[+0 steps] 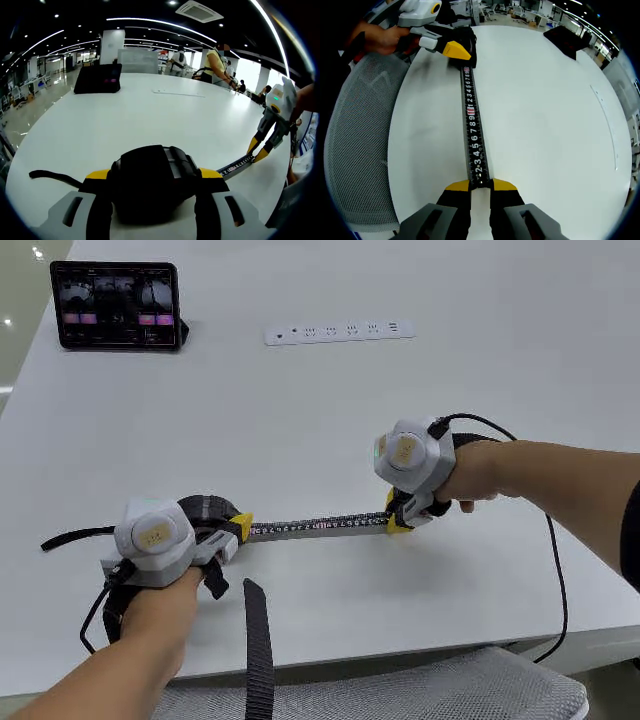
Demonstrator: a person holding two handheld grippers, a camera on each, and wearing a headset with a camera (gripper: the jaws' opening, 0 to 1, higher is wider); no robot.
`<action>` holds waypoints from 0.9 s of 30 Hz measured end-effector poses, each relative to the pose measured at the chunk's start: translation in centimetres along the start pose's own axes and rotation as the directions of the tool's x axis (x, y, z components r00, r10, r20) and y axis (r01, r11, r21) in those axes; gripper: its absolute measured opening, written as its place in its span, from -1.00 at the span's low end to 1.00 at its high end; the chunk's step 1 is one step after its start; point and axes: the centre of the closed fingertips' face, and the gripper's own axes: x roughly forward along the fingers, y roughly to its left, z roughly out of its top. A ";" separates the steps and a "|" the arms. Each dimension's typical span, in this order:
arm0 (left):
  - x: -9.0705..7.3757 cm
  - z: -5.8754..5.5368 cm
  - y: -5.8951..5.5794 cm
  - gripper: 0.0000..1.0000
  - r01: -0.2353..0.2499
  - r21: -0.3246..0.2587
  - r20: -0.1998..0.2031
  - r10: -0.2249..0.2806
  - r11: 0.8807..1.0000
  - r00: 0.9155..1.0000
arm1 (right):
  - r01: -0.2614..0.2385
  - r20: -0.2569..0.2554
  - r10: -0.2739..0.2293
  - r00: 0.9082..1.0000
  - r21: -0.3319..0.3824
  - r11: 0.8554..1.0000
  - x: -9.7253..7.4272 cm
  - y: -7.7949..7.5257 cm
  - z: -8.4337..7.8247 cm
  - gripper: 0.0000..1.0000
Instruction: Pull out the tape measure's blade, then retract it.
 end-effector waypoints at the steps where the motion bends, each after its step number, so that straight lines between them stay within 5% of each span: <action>1: 0.0 0.0 0.0 0.25 -0.001 0.000 0.001 0.001 1.000 1.000 | -0.001 0.001 0.001 1.000 -0.001 1.000 0.0 0.0 0.0 -0.81; 27: 0.1 -0.1 0.0 0.25 0.000 -0.001 -0.007 0.000 1.000 1.000 | -0.010 0.011 0.010 1.000 -0.008 1.000 0.2 0.2 0.6 -0.81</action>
